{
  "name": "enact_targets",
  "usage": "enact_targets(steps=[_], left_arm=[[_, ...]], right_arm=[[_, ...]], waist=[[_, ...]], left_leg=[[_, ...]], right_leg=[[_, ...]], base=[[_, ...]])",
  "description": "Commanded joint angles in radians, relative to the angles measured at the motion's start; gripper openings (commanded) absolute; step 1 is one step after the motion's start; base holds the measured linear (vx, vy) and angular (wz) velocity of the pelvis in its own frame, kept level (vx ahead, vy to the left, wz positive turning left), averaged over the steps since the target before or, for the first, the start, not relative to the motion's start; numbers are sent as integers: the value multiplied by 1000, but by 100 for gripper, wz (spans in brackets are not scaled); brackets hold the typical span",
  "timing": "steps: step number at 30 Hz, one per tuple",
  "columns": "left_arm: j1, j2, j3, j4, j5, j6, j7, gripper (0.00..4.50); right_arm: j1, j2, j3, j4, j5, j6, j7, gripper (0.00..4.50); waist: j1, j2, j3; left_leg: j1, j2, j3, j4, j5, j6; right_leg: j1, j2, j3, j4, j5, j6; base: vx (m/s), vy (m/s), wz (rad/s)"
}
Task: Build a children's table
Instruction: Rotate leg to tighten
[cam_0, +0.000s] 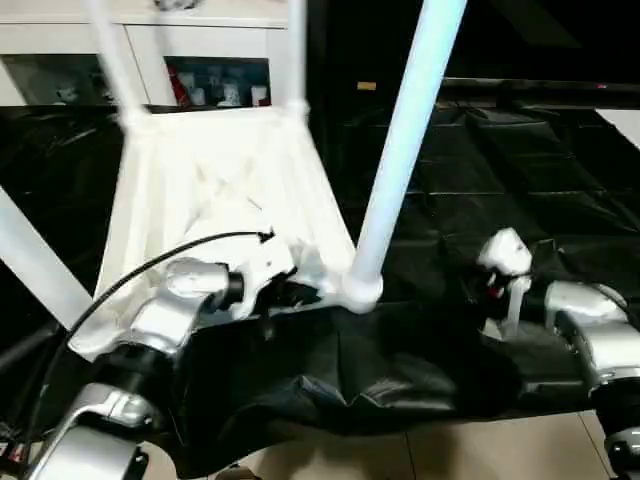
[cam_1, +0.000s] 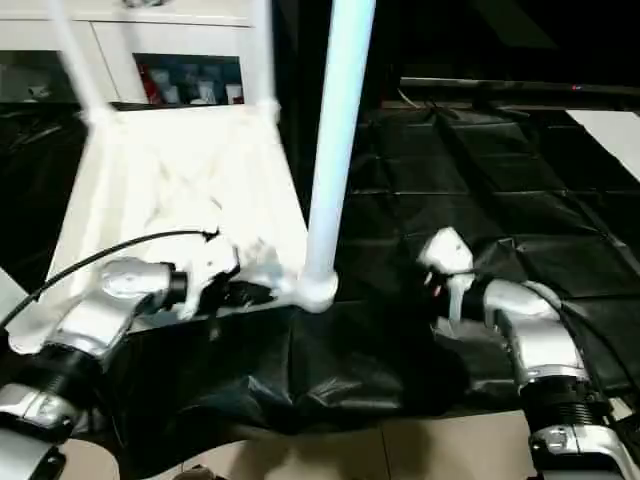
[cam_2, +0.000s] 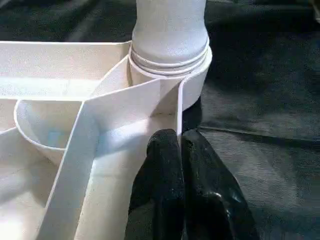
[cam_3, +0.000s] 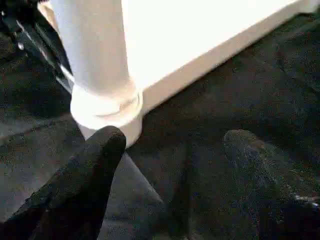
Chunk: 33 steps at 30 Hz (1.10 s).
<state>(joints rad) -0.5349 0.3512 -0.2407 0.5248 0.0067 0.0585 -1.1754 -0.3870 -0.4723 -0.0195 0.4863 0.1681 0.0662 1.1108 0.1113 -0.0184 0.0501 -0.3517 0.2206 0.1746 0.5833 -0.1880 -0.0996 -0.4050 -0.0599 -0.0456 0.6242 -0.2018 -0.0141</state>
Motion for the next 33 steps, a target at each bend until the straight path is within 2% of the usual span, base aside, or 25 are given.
enact_targets(steps=[1,6,11,19,23,26,28,30,31,32,33], left_arm=[[13,-5,-14,-44,-50,-17,-44,0],[35,12,-21,-82,-76,-4,-105,0],[41,24,-26,-93,-54,2,-95,0],[62,29,-26,-124,-61,18,-96,0],[65,33,-26,-117,-47,0,-72,0],[64,24,-13,-105,-63,24,-67,0],[75,32,-12,-113,-65,23,-72,44],[96,35,0,-135,-79,24,-70,58],[119,28,25,-172,-113,43,-62,68],[131,20,46,-199,-141,69,-53,78],[139,14,59,-219,-160,87,-47,78]], right_arm=[[17,-3,8,-27,16,14,-6,361],[32,8,19,-53,17,28,-5,361],[29,16,7,-54,16,29,-44,361],[32,23,8,-63,18,30,-79,361],[35,23,19,-60,12,16,-91,361],[31,28,17,-55,14,16,-102,361],[32,31,14,-62,19,20,-109,365],[38,36,10,-76,27,28,-116,365],[44,40,7,-89,33,35,-122,365],[46,42,6,-95,35,41,-126,365],[49,42,5,-100,36,44,-129,365]], waist=[[-1,-7,-62],[-2,-8,-61],[-4,-7,-59],[-5,-6,-62],[-6,-6,-62],[-6,-7,-62],[-7,-10,-61],[-7,-8,-62],[-8,-2,-63],[-12,-5,-63],[-12,-3,-63]], left_leg=[[1,11,7,-58,-137,67],[-1,10,8,-58,-138,64],[1,9,7,-60,-149,53],[-1,7,8,-57,-121,59],[-1,7,7,-58,-128,57],[-1,6,8,-57,-129,55],[-1,6,8,-57,-133,54],[-2,7,7,-57,-131,53],[-1,9,6,-58,-128,53],[-3,9,8,-57,-123,52],[-2,9,7,-57,-120,51]], right_leg=[[56,-62,38,-70,-83,-228],[56,-61,38,-71,-86,-224],[55,-63,39,-74,-118,-211],[58,-60,39,-67,-53,-222],[59,-60,39,-68,-64,-221],[59,-61,40,-68,-69,-219],[59,-61,40,-70,-85,-214],[60,-63,40,-67,-80,-215],[59,-62,40,-66,-69,-219],[60,-60,40,-63,-42,-230],[61,-60,39,-61,-30,-236]], base=[[0,0,0],[0,0,0],[0,0,0],[0,0,0],[0,0,0],[0,0,0],[0,0,0],[0,0,0],[0,0,0],[0,0,0],[0,0,0]])
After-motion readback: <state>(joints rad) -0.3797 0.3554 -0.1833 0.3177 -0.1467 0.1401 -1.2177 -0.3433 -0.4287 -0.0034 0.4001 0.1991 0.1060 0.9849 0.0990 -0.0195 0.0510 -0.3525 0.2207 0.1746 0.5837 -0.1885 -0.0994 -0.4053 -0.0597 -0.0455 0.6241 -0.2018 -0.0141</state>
